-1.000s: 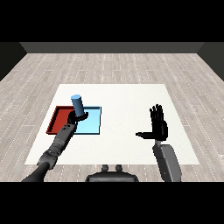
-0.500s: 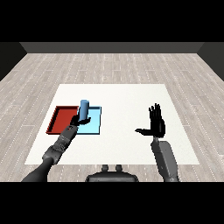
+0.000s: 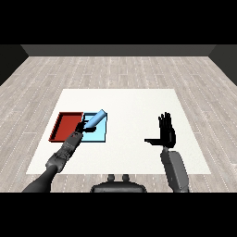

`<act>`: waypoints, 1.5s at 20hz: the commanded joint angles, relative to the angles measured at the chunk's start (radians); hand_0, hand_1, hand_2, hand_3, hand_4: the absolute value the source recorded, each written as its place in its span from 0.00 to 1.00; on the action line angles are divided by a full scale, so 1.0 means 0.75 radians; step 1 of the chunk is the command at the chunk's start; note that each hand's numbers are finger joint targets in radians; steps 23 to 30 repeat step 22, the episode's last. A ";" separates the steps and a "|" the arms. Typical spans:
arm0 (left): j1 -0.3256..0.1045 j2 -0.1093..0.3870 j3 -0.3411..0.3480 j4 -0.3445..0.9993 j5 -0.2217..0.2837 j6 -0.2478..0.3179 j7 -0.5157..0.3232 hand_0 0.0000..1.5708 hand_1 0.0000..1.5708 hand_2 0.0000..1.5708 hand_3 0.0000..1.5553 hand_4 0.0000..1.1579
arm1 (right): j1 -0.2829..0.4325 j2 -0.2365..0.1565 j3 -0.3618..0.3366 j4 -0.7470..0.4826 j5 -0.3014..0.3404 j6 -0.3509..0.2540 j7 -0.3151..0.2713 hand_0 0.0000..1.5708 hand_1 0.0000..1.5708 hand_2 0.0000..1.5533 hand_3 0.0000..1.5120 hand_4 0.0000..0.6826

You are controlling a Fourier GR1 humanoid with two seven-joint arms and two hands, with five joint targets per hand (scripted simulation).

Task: Pick the blue can and put it in the blue box

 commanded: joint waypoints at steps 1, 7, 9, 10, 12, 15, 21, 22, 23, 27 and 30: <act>0.092 -0.034 -0.023 0.075 -0.035 0.007 0.047 0.00 0.00 0.00 0.00 0.00 | -0.053 0.000 -0.027 0.034 -0.032 0.030 0.003 0.00 0.00 0.00 0.00 0.00; 0.055 -0.045 0.091 -0.036 0.050 0.328 -0.083 0.00 0.00 0.00 0.00 0.00 | -0.009 -0.008 -0.036 0.033 -0.035 0.076 -0.027 0.00 0.00 0.00 0.00 0.00; 0.101 -0.057 0.165 -0.153 0.117 0.457 -0.262 0.00 0.00 0.00 0.00 0.00 | -0.065 -0.014 -0.065 0.034 -0.076 0.077 0.006 0.00 0.00 0.00 0.00 0.00; 0.104 -0.056 0.185 -0.220 0.135 0.467 -0.336 0.00 0.00 0.00 0.00 0.00 | -0.030 0.010 -0.035 0.012 -0.066 0.083 -0.014 0.00 0.00 0.00 0.00 0.00; 0.110 -0.029 0.224 -0.322 0.165 0.422 -0.473 0.00 0.00 0.00 0.00 0.00 | 0.003 0.013 -0.020 -0.007 -0.041 0.065 -0.011 0.00 0.00 0.00 0.00 0.00; 0.200 -0.041 0.223 -0.510 0.186 0.226 -0.714 0.00 0.00 0.00 0.00 0.00 | -0.014 -0.005 -0.037 0.014 -0.062 0.103 -0.014 0.00 0.00 0.00 0.00 0.00; 0.383 -0.160 0.155 -0.896 0.224 0.064 -0.924 0.00 0.00 0.00 0.00 0.00 | 0.016 -0.022 -0.006 -0.021 0.001 0.041 0.050 0.00 0.00 0.00 0.00 0.00; 0.448 -0.139 0.136 -0.976 0.232 0.020 -0.908 0.00 0.00 0.00 0.00 0.00 | 0.020 -0.013 0.011 -0.038 0.013 0.044 0.039 0.00 0.00 0.00 0.00 0.00; 0.448 -0.139 0.136 -0.976 0.232 0.020 -0.908 0.00 0.00 0.00 0.00 0.00 | 0.020 -0.013 0.011 -0.038 0.013 0.044 0.039 0.00 0.00 0.00 0.00 0.00; 0.448 -0.139 0.136 -0.976 0.232 0.020 -0.908 0.00 0.00 0.00 0.00 0.00 | 0.020 -0.013 0.011 -0.038 0.013 0.044 0.039 0.00 0.00 0.00 0.00 0.00; 0.448 -0.139 0.136 -0.976 0.232 0.020 -0.908 0.00 0.00 0.00 0.00 0.00 | 0.020 -0.013 0.011 -0.038 0.013 0.044 0.039 0.00 0.00 0.00 0.00 0.00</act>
